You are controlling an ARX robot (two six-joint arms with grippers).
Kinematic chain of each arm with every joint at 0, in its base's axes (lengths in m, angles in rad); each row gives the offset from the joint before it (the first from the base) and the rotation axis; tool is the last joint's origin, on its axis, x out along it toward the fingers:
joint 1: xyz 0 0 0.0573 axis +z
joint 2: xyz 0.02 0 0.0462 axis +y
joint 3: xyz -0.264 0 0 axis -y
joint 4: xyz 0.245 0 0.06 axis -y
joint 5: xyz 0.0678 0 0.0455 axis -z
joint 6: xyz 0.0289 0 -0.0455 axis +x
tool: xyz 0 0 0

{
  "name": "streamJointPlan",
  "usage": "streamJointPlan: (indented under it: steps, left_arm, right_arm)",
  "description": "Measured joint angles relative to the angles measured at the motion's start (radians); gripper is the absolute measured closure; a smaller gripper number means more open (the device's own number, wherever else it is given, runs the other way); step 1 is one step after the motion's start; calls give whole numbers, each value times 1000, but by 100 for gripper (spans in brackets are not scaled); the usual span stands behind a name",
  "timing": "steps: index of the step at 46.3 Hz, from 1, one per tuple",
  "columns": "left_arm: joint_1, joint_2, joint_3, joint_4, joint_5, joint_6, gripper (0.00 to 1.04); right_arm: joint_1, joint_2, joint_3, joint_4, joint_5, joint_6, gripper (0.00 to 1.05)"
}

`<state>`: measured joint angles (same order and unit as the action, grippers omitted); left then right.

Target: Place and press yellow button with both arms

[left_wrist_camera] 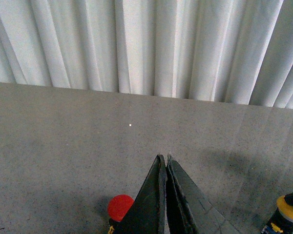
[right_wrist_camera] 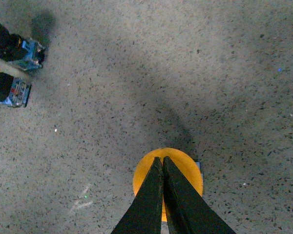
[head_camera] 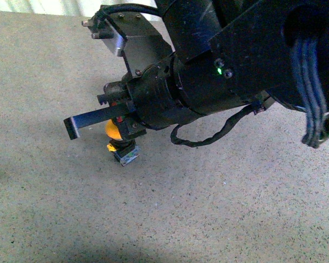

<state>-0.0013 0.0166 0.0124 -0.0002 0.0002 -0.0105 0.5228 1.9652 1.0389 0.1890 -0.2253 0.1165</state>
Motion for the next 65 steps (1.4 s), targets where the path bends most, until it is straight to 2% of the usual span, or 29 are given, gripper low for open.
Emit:
streamJointPlan:
  steps: [12,19,24,26,28,29,31,33,37,47,63,65]
  left_arm:
    - [0,0,0,0,0,0,103]
    - [0,0,0,0,0,0,103]
    - [0,0,0,0,0,0,103]
    - [0,0,0,0,0,0,103]
    - [0,0,0,0,0,0,103]
    - [0,0,0,0,1,0,103]
    - [0,0,0,0,0,0,103]
    - [0,0,0,0,0,0,103]
    - [0,0,0,0,0,0,103]
    - [0,0,0,0,0,0,103]
    - [0,0,0,0,0,0,103]
    - [0,0,0,0,0,0,103]
  right_arm:
    - [-52,-113,-81,98,36,50,103]
    - [-117,-274,-161,163,68,72,103]
    - [-164,-376,-226,179,87,77,91]
    - [-195,-447,-275,180,85,80,83]
    - [-204,-515,-357,307,216,47,87]
    - [-209,-552,-412,410,330,6,92]
    - [-224,-610,-490,552,444,-34,101]
    - [-240,-649,-539,622,479,-59,103]
    - [-276,-709,-616,664,474,-84,103]
    - [-352,-860,-795,666,391,-107,103]
    - [-433,-1100,-938,563,310,-111,103]
    - [-472,-1141,-954,536,254,-111,103]
